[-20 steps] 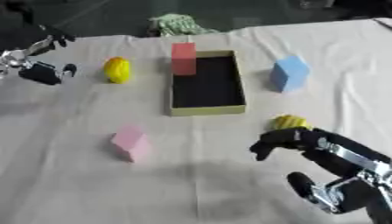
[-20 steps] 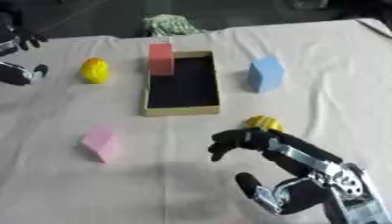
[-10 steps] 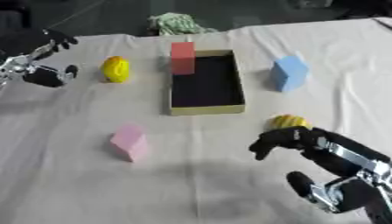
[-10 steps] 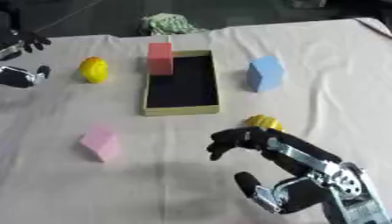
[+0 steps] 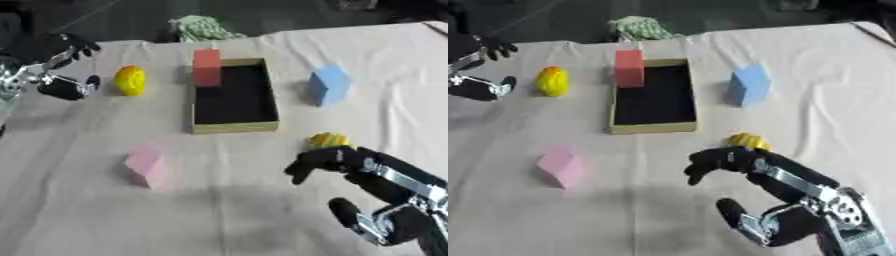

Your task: Pick up objects on the table and place them in the box.

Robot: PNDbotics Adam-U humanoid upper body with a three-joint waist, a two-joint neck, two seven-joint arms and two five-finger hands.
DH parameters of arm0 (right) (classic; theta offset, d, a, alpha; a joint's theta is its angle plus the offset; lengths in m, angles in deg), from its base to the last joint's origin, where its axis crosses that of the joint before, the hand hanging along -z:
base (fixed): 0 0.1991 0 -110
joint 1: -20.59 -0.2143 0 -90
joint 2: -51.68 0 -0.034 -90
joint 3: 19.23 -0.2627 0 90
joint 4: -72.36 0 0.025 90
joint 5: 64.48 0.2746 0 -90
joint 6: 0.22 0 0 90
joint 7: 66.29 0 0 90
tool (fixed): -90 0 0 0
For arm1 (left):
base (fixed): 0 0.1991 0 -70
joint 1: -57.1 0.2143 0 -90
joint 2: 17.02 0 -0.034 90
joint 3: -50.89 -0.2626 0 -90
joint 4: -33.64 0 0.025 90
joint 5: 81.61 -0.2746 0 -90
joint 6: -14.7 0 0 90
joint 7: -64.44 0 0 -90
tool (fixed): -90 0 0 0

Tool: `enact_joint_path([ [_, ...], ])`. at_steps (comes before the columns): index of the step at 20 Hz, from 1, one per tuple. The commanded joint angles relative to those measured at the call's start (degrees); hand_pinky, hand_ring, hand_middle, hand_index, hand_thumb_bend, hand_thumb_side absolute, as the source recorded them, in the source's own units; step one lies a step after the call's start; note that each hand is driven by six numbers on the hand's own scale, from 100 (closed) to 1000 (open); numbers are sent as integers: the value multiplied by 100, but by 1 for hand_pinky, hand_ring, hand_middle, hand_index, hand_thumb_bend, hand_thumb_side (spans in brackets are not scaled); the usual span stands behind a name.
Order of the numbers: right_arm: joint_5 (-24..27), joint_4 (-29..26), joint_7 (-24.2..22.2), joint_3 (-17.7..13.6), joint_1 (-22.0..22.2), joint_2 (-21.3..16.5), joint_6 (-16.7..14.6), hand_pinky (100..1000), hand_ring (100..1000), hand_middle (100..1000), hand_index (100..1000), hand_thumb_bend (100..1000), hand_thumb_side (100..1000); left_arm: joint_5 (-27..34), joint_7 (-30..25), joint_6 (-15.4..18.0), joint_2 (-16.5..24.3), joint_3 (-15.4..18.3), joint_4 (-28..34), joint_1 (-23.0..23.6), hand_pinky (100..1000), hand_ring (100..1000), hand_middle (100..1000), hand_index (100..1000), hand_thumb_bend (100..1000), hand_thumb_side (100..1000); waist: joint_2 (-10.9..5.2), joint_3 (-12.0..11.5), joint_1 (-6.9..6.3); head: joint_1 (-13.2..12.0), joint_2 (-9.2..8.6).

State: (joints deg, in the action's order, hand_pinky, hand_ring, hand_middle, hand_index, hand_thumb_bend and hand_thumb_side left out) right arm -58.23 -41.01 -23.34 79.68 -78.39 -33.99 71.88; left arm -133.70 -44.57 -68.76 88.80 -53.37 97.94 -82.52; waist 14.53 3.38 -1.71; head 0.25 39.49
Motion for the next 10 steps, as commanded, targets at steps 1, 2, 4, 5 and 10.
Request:
enact_joint_path([
  [1,62,-122,-48,20,-119,13,-33,806,837,699,936,100,434,-121,127,-99,84,68,45,-139,794,744,753,925,170,348,-35,52,5,-82,-161],
  [2,72,-122,-56,26,-156,24,-36,806,837,699,937,100,435,-155,185,-127,76,82,17,-141,794,744,753,925,170,346,-5,84,8,-112,-196],
  [4,89,-122,-72,35,-239,38,-44,806,837,699,937,100,435,-210,307,-172,64,108,-34,-158,795,745,753,924,168,344,75,151,5,-158,-286],
  [5,96,-122,-79,38,-280,44,-48,806,837,699,937,100,436,-231,360,-186,59,115,-56,-168,796,746,755,925,169,344,116,185,1,-174,-329],
  [10,119,-122,-104,46,-441,65,-61,806,837,699,937,100,437,-341,605,-277,38,146,-125,-230,799,754,769,927,177,341,276,312,-24,-208,-488],
])
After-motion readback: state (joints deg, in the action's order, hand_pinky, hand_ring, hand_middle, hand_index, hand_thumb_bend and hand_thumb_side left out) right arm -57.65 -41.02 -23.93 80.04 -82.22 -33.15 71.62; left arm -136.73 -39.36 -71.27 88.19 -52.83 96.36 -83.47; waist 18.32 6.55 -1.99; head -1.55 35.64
